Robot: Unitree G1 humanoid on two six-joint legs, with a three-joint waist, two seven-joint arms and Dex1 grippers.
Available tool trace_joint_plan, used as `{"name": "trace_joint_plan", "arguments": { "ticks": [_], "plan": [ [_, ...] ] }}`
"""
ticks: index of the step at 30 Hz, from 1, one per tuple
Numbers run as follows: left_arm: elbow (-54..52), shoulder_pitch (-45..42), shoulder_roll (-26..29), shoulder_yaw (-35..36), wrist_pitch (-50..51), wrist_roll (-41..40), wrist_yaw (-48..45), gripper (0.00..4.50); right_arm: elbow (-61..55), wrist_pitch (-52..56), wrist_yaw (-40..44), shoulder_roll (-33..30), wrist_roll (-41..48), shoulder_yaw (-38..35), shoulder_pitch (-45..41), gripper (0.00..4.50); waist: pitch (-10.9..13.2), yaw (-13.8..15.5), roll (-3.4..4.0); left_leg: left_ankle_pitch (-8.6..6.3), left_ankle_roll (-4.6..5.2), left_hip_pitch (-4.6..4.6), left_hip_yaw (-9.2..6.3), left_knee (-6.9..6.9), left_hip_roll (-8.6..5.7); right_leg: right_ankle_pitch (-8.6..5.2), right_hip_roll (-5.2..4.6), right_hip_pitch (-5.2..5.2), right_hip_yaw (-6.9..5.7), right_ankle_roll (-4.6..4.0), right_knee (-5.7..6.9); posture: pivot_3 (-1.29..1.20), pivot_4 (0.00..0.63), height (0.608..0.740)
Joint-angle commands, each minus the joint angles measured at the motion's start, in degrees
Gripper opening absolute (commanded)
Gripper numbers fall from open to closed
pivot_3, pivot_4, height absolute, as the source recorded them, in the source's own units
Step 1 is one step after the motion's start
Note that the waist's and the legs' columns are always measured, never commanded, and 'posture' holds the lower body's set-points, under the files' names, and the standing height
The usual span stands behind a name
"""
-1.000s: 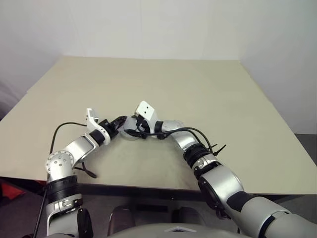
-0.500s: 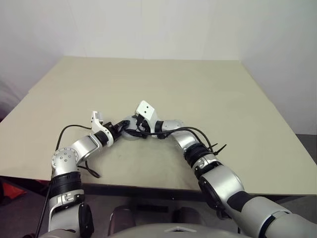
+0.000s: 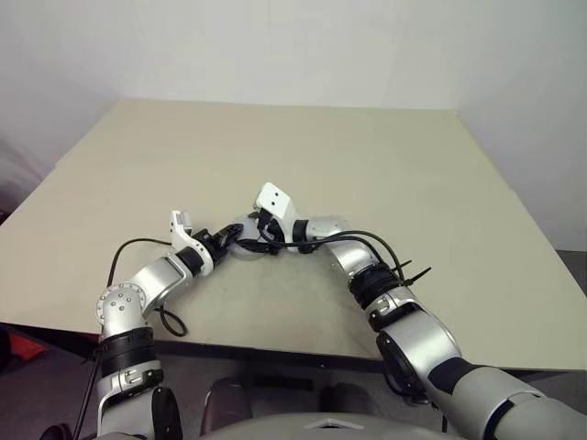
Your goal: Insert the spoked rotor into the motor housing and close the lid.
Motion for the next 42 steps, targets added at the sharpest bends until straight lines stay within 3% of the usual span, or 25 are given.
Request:
{"name": "trace_joint_plan", "arguments": {
  "ticks": [1, 2, 6, 15, 22, 29, 34, 42],
  "plan": [
    [0.20, 1.05, -0.03, -0.33, 0.14, 0.15, 2.31, 0.00, -5.06, 1.94, 2.44, -0.86, 2.33, -1.09, -0.45, 3.16, 0.00, 0.04, 0.00, -0.01, 0.01, -0.01, 0.00, 0.00, 0.00, 0.00, 0.00, 0.00, -0.01, 0.00, -0.02, 0.00, 0.000, 0.740],
    [0.15, 1.04, -0.02, -0.37, 0.10, -0.04, 2.45, 0.00, -5.37, 2.31, 2.71, -0.93, 2.46, -1.03, -0.40, 3.16, 0.00, 0.05, 0.00, -0.02, 0.02, -0.02, 0.00, 0.00, 0.00, 0.00, 0.00, 0.00, -0.01, 0.00, -0.03, 0.00, 0.000, 0.740],
    [0.16, 1.07, 0.19, -0.61, -0.12, -0.44, 2.68, 0.00, -6.39, 1.71, 2.13, -1.20, 1.61, -0.40, 0.26, 4.47, 0.00, -0.15, -0.01, -0.03, 0.02, -0.01, 0.00, -0.01, 0.01, 0.00, 0.01, 0.00, -0.01, 0.01, -0.03, 0.00, 0.000, 0.740],
    [0.27, 1.13, 1.04, -0.29, -0.23, -0.93, 2.92, 0.00, -10.23, 5.30, 2.89, -0.62, 4.32, -2.08, 0.31, 4.47, 0.00, -0.69, -0.01, 0.03, -0.06, 0.06, 0.00, -0.04, 0.03, 0.01, 0.02, 0.06, 0.01, 0.03, 0.17, 0.00, 0.000, 0.740],
    [-0.32, 1.52, 0.89, -0.56, -0.31, -1.38, 3.19, 0.00, -6.64, 29.62, -6.10, -0.81, 13.25, -14.48, -7.55, 4.47, 0.00, -0.69, -0.01, 0.06, -0.12, 0.13, 0.00, -0.03, 0.02, 0.01, 0.02, 0.04, 0.04, 0.03, 0.22, 0.00, 0.000, 0.740],
    [-0.69, 2.07, 0.97, -0.84, -0.60, -1.84, 3.34, 0.00, 1.04, 52.54, -4.24, -7.89, 17.95, -18.56, -11.29, 4.47, -0.01, -0.49, -0.02, 0.09, -0.17, 0.09, 0.00, -0.07, 0.01, 0.02, 0.02, 0.09, 0.04, 0.05, 0.16, 0.00, 0.000, 0.740],
    [-0.98, 2.48, 1.01, -1.09, -0.69, -1.87, 3.32, 0.00, 3.18, 59.52, -0.63, -9.44, 19.17, -16.95, -10.54, 4.47, -0.04, -0.39, 0.10, 0.12, -0.24, 0.13, 0.00, -0.15, 0.02, 0.02, 0.04, 0.07, 0.04, 0.05, 0.18, 0.00, 0.000, 0.740],
    [-2.05, 3.36, 1.66, -0.89, -0.63, -2.33, 3.68, 0.00, 1.97, 66.57, -4.35, -3.10, 23.23, -20.63, -9.04, 4.47, -0.15, -0.60, 0.13, 0.16, -0.30, 0.28, 0.01, -0.19, 0.04, 0.02, 0.07, 0.10, 0.07, 0.05, 0.26, 0.00, 0.000, 0.740]
  ]
}}
